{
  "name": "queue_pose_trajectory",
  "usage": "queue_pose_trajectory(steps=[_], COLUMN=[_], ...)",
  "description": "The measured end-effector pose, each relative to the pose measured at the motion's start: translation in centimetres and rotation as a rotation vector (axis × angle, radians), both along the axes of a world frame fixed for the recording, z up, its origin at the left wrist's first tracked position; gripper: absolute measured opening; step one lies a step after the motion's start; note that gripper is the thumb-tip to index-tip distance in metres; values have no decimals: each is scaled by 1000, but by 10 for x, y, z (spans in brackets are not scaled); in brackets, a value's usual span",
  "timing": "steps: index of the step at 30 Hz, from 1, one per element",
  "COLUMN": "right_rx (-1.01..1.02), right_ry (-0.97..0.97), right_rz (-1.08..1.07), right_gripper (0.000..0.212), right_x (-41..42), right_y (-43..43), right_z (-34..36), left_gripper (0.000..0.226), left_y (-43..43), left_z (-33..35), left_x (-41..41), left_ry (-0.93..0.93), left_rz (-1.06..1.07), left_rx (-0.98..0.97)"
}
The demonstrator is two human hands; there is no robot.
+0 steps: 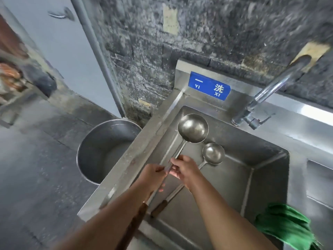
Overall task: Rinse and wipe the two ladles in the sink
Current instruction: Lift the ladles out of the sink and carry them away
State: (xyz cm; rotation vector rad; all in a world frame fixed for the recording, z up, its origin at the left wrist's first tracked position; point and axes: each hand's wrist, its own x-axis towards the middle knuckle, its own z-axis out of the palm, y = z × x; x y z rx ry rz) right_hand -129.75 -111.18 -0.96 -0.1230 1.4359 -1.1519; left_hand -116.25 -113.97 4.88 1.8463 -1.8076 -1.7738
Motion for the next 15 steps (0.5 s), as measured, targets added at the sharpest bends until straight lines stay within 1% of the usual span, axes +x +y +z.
queue_pose_trajectory(steps=[3, 5, 6, 8, 15], right_rx=[-61, -100, -117, -144, -209], right_ry=[-4, -28, -37, -39, -15], right_rz=[131, 218, 253, 354, 784], right_gripper=[7, 6, 9, 12, 9], right_x=[26, 55, 69, 107, 269], right_y=[5, 12, 14, 18, 47], right_z=[25, 44, 52, 69, 106], left_gripper=[26, 29, 24, 17, 11], left_y=[23, 44, 54, 77, 164], left_z=[29, 42, 47, 60, 87], left_x=[34, 68, 84, 121, 256], left_ry=[-17, 29, 48, 62, 47], left_rz=[50, 169, 232, 338, 723], left_rx=[-91, -119, -133, -168, -297])
